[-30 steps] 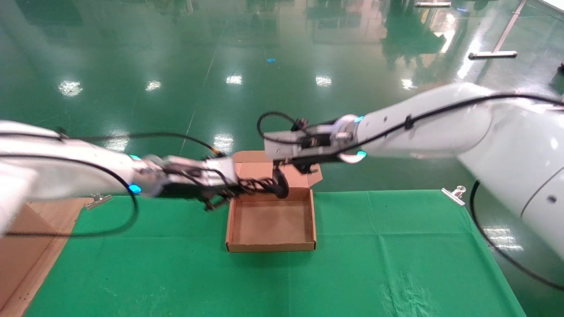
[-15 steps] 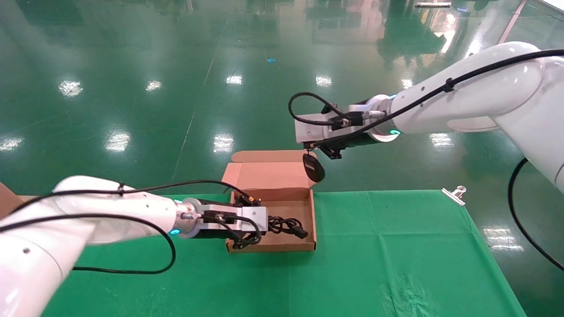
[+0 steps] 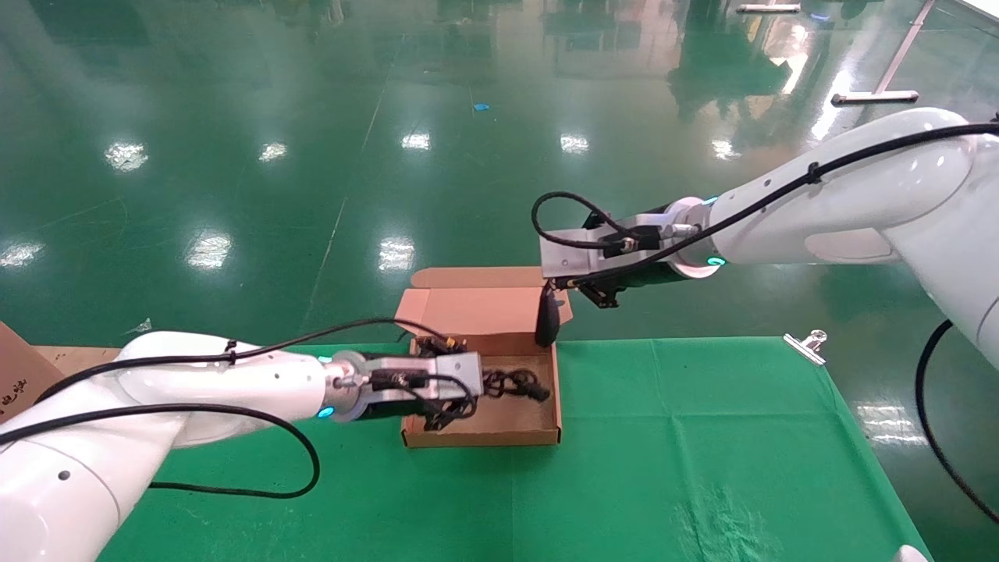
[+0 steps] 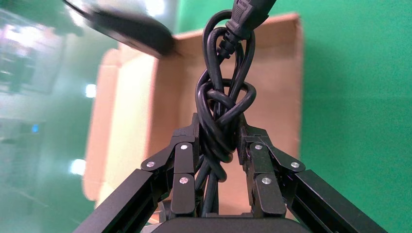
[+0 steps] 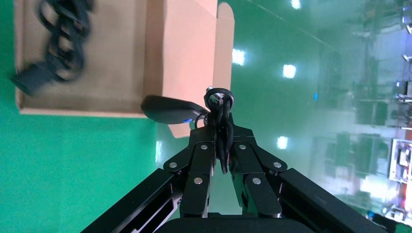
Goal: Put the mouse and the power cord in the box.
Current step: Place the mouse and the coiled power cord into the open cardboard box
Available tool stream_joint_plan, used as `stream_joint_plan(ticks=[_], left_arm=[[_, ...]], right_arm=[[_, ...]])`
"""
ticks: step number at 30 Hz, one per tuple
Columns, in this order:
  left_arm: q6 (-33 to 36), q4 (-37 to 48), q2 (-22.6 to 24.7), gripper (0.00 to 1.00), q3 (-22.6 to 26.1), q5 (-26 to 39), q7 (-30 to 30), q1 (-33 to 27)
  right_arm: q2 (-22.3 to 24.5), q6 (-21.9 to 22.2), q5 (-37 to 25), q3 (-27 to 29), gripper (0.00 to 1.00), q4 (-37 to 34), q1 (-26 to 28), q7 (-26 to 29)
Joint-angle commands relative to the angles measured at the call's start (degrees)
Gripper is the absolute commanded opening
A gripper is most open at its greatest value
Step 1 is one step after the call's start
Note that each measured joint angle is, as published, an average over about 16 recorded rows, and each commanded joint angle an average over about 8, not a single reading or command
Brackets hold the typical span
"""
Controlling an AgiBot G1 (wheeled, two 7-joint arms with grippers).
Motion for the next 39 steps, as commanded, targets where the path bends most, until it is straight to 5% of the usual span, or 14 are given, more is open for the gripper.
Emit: stream_joint_plan(ticks=[1,3,5,24,35,36,39], left_arm=[[-1.3,-0.5,0.0,0.70,0.3,-0.6,-0.3,0.3],[-1.7,-0.7,0.0,0.93,0.8,-1.1,-0.3,0.4],[-1.9,-0.8,0.0,1.00,1.3,-1.5,-0.4,0.4],[-3.7,-0.2,-0.3,1.00,3.6,-8.0,-1.8,-0.4],[-12.5,8.7,-2.9,1.00,0.5,-12.6,1.0,-4.2],[-12.3,9.3,-3.4,1.00,0.3,-12.9,1.4,-4.5],[-11.0,10.4,-5.2,1.00,-0.4,-13.8,2.8,-5.4]], right_arm=[[0.0,-0.3,0.5,0.2,0.00,-0.2,-0.3,-0.6],[0.0,-0.6,0.9,0.2,0.00,-0.3,-0.4,-1.1],[0.0,-0.8,1.2,0.2,0.00,-0.4,-0.4,-1.5],[-0.4,-3.0,4.1,0.1,0.00,2.4,1.5,-1.8],[-1.0,1.8,4.0,-2.5,0.00,10.0,-1.9,0.9],[-1.0,2.6,3.8,-3.0,0.03,10.8,-2.5,1.2],[-1.1,5.0,3.1,-4.3,0.40,12.5,-4.2,2.1]])
